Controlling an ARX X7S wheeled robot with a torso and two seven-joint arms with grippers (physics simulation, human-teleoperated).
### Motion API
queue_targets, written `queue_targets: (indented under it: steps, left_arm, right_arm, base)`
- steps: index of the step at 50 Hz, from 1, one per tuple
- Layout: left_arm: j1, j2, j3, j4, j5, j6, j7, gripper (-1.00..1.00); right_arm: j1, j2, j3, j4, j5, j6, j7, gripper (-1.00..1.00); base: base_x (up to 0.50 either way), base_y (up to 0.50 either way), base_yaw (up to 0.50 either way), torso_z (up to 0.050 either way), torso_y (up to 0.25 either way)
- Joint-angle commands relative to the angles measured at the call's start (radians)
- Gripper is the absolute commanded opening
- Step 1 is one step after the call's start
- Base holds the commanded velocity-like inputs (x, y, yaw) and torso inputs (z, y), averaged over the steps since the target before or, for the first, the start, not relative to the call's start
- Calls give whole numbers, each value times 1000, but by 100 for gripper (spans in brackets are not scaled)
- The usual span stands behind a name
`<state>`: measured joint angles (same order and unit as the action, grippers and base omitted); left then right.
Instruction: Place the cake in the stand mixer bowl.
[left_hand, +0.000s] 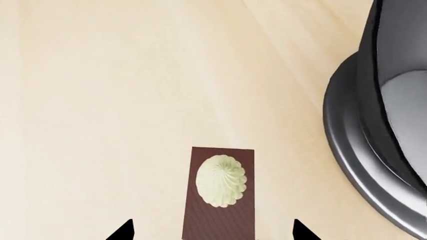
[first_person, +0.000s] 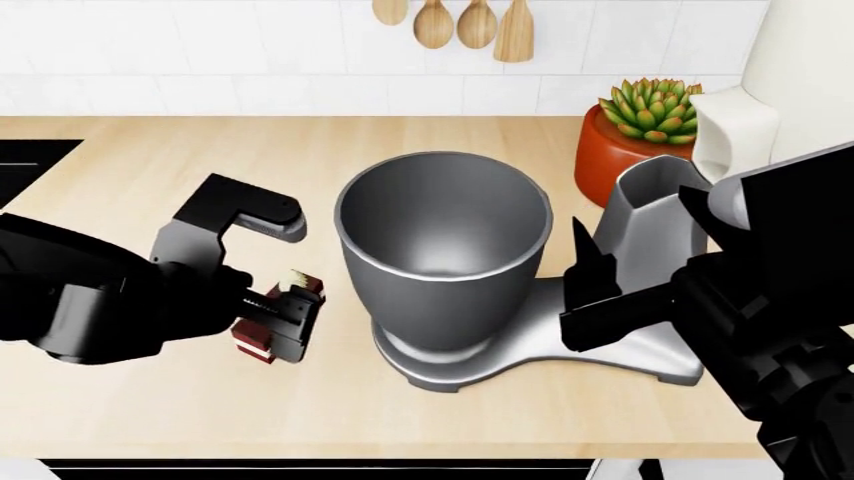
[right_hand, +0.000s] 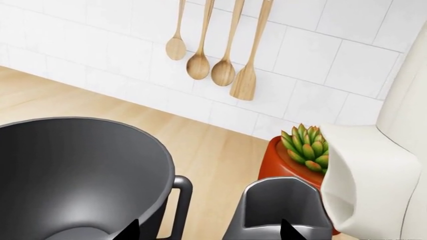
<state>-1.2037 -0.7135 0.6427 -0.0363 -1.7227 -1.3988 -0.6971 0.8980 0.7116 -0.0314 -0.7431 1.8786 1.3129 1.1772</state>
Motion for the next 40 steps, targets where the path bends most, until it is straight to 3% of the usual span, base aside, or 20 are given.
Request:
queue_targets:
  steps: [1,4,22,23,35,40]
  left_arm:
    - [13,20,54,-34,55,-18,47,100]
    - [15,24,77,-86,13,-38,-26,100]
    - [16,12,116,-77,33,-31,-20,100]
    - [16,5,114,-49,70,-11,-20,-100]
    - [0,-21,87,-25,22,16,-69,-100]
    - [-94,-71,33,48,-130,14,-185,-100]
  right_arm:
    - [-3,8,-1,-6,-5,-10,-7,100]
    - [1,11,-3,-9,-4,-13,-5,100]
    - [-8,11,-10,-14,-34,-19,-23,100]
    - [-8,12,-10,-13,-34,-21,-23,100]
    - [-3,17,-18,-13,-42,-28,-24,100]
    - [3,20,-24,-12,-41,-32,-19,100]
  base:
    - [0,0,0,0,0]
    - [0,0,0,0,0]
    - [0,0,0,0,0]
    - [0,0,0,0,0]
    - [0,0,0,0,0]
    - [0,0,0,0,0]
